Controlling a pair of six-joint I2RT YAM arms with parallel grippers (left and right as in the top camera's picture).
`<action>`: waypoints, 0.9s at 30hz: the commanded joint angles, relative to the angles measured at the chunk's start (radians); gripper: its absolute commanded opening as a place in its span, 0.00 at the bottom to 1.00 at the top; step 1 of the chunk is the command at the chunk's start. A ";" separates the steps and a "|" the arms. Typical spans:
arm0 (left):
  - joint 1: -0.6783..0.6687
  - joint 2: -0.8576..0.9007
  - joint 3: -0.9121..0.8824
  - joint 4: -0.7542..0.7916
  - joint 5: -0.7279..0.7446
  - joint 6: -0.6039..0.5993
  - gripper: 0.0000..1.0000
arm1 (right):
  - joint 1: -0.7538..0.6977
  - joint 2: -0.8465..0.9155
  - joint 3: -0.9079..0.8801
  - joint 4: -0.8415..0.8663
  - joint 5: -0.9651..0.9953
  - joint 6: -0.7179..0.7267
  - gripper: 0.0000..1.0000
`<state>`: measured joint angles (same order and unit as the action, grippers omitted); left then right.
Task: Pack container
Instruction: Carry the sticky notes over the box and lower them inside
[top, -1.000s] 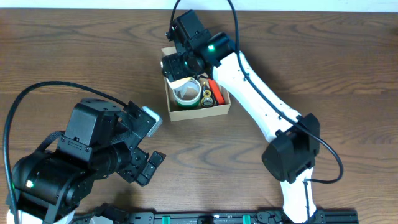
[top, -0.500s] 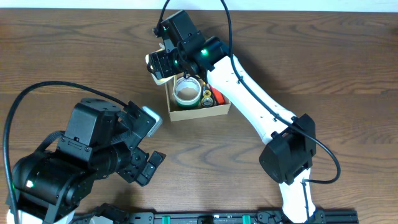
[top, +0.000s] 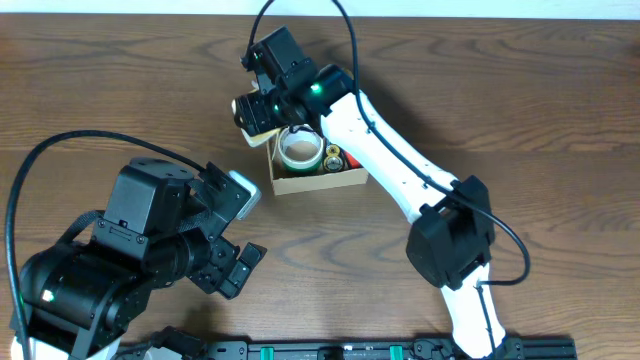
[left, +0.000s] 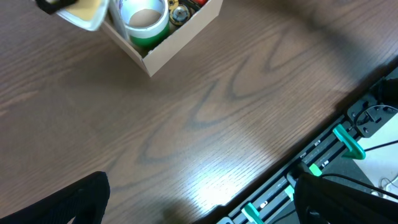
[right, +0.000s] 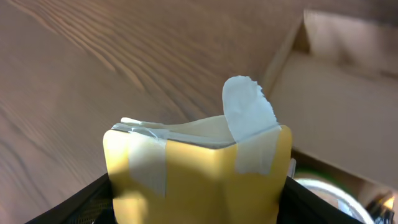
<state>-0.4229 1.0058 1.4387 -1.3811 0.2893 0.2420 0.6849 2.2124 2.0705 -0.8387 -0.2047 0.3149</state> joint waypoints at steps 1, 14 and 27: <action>-0.002 0.000 0.017 -0.003 0.014 -0.003 0.95 | 0.008 0.002 -0.001 -0.035 0.025 0.014 0.65; -0.002 0.000 0.017 -0.003 0.014 -0.003 0.95 | 0.002 0.002 -0.001 -0.177 0.158 0.010 0.68; -0.002 0.000 0.017 -0.003 0.014 -0.003 0.95 | 0.001 0.002 -0.001 -0.238 0.251 0.010 0.90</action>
<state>-0.4229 1.0058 1.4387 -1.3811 0.2893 0.2420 0.6846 2.2169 2.0697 -1.0695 -0.0010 0.3267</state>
